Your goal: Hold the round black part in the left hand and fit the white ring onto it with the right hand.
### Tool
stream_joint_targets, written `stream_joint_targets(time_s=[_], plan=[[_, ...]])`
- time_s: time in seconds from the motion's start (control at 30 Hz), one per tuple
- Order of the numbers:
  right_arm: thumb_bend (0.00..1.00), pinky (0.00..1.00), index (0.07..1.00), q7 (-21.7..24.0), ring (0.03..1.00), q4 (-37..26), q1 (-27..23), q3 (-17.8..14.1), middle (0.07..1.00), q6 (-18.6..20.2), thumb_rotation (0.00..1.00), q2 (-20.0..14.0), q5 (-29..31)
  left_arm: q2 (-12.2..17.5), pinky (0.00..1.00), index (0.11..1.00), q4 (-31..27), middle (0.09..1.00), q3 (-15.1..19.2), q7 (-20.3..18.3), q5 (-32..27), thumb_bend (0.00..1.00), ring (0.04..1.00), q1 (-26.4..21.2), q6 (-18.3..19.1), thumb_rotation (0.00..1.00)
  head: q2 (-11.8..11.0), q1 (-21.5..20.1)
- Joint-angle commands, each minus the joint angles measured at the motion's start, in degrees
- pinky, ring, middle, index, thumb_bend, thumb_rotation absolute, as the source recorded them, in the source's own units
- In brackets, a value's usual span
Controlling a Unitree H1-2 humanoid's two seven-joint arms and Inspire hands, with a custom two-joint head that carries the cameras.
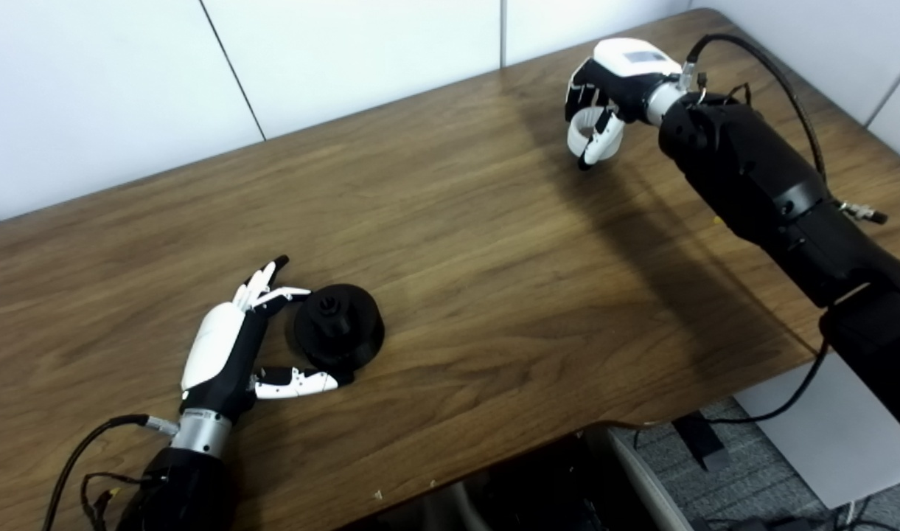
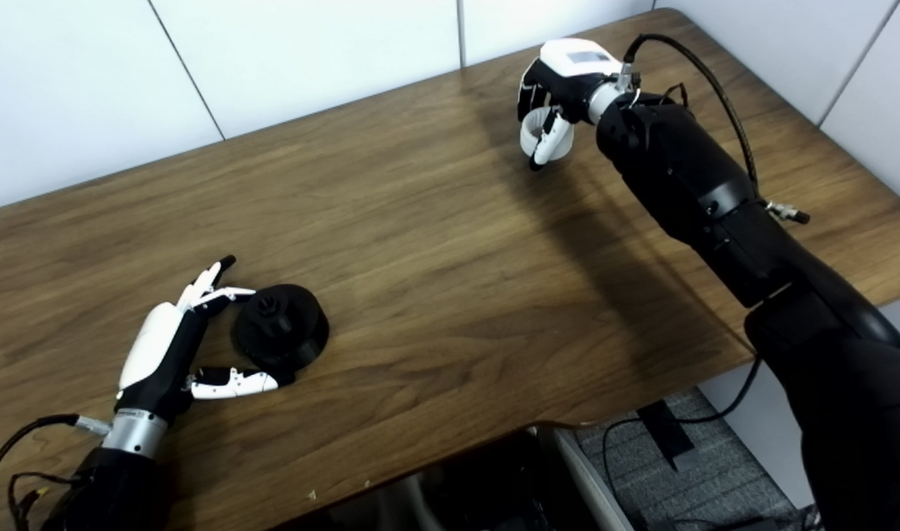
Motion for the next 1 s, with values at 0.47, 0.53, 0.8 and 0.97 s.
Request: stream_joint_targets(time_s=[0.47,0.53,0.8,0.97], plan=[[0.53,0.44,0.483,2.39,0.525,-7.13,-4.73,-2.64,0.507,0.22,0.0,-2.64,-1.3,-0.41,1.0,0.636,-0.28,1.0,-1.0,-0.1,0.87,0.98,1.0,-0.06,-0.09,0.37,0.32,1.51],[0.53,0.42,0.482,2.34,0.515,-7.04,-4.63,-3.0,0.507,-0.25,0.0,-2.76,-0.99,-0.75,1.0,0.637,-0.44,1.0,-1.18,-0.26,0.98,0.98,1.0,-0.19,0.3,0.37,0.82,4.48],[0.53,0.41,0.49,0.94,0.5,-4.86,-4.0,-4.01,0.492,-4.07,0.0,-4.17,0.37,-3.08,1.0,0.636,-1.18,1.0,-2.15,-0.25,2.8,0.98,1.0,-0.48,2.34,0.38,2.4,14.78],[0.53,0.39,0.494,-1.28,0.476,-2.71,-3.22,-5.59,0.475,-8.06,0.0,-4.85,2.2,-4.61,1.0,0.632,-1.1,1.0,-2.83,0.33,3.83,0.98,1.0,-0.68,3.4,0.38,3.11,18.94]])
